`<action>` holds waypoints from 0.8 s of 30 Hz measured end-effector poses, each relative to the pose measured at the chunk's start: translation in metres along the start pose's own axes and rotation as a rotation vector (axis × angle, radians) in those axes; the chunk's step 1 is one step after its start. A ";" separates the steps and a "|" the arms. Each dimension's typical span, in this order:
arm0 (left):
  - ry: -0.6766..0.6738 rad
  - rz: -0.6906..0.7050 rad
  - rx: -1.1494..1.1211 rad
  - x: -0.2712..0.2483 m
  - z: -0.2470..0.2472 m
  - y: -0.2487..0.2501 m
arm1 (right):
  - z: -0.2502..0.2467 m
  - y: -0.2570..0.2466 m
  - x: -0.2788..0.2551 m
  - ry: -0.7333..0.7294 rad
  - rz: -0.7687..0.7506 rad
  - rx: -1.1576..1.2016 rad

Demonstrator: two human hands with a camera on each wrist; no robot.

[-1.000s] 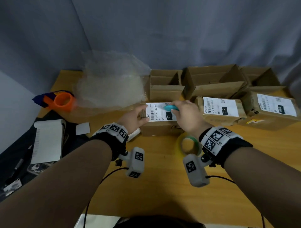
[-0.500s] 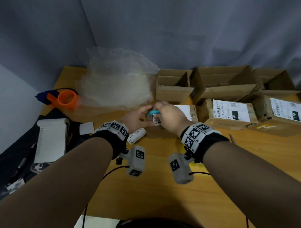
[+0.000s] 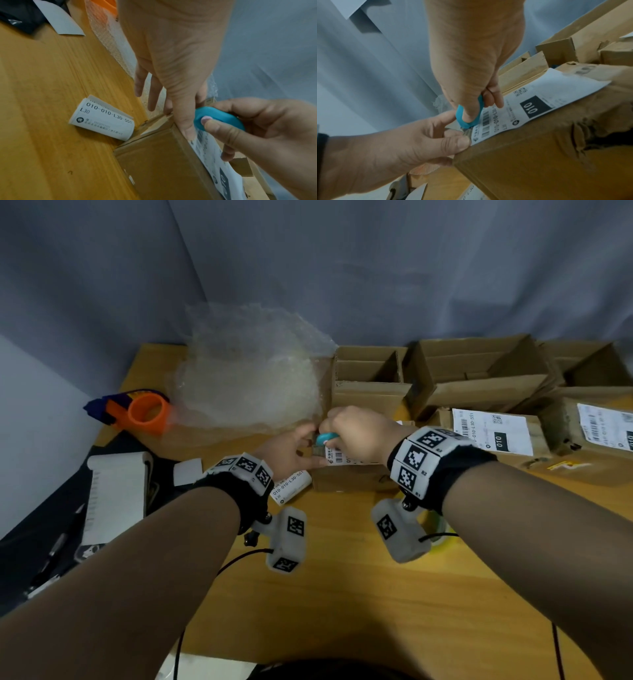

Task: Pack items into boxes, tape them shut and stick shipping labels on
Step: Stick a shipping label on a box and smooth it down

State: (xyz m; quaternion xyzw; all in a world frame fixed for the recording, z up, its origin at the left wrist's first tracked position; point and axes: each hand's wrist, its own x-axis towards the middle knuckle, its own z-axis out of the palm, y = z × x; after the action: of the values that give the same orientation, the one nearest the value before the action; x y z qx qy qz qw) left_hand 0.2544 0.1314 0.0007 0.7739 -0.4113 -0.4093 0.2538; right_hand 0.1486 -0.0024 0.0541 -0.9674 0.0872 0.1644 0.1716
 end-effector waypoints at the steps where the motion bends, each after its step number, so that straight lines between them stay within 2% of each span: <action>1: 0.002 0.004 0.012 0.000 0.000 0.001 | 0.000 0.000 0.000 -0.002 -0.002 -0.006; 10: 0.005 -0.066 0.074 0.000 0.000 0.003 | 0.005 0.004 -0.007 0.034 0.013 0.014; 24: 0.004 -0.063 0.123 -0.002 -0.001 0.006 | 0.006 0.017 -0.023 0.051 0.091 -0.014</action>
State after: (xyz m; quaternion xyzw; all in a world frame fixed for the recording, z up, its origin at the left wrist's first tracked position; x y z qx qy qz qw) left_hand 0.2522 0.1297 0.0066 0.8015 -0.4104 -0.3895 0.1937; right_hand 0.1222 -0.0133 0.0518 -0.9675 0.1345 0.1479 0.1549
